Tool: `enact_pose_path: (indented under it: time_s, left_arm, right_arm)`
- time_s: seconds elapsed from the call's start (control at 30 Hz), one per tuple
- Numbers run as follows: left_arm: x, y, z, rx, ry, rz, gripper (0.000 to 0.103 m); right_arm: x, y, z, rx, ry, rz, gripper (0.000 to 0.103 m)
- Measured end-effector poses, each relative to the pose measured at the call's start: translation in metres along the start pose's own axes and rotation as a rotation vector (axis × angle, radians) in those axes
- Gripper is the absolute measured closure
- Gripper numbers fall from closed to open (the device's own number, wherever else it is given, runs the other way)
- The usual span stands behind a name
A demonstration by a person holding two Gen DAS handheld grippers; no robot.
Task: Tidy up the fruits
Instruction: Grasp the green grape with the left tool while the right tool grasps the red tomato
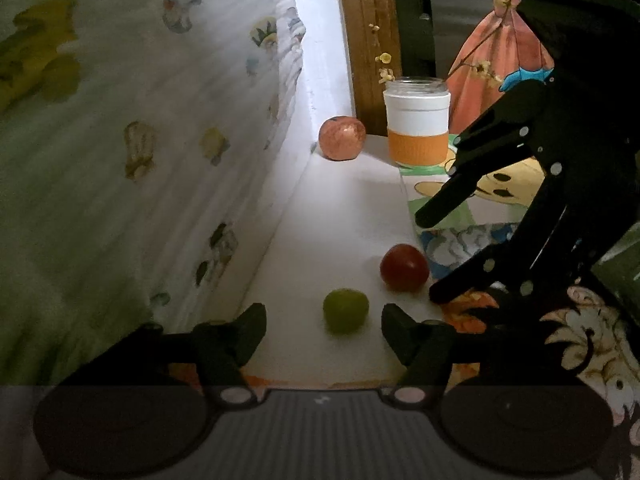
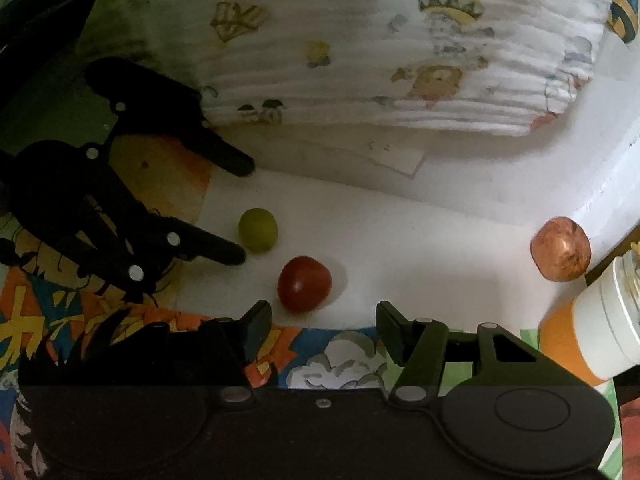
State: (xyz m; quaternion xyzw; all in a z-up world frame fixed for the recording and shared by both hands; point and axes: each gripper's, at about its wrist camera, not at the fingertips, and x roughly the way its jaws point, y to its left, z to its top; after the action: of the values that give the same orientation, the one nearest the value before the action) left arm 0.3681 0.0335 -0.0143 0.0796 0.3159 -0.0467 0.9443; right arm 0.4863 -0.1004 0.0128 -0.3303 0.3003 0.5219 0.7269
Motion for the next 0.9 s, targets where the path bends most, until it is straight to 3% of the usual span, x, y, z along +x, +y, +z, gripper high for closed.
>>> enact_pose_path:
  time_s: [0.33, 0.57, 0.9]
  left_arm:
    - [0.0063, 0.0001, -0.0006, -0.004, 0.001, -0.027, 0.057]
    - [0.0058, 0.0027, -0.002, -0.022, -0.002, -0.058, 0.072]
    - [0.0043, 0.0041, -0.0001, -0.056, 0.006, -0.066, 0.075]
  right_arm:
    - [0.0003, 0.0056, 0.0038, -0.099, -0.004, 0.01, 0.043]
    - [0.0002, 0.0074, 0.0075, -0.116, -0.008, 0.063, 0.062]
    - [-0.0017, 0.007, 0.0016, -0.038, -0.02, 0.041, 0.069]
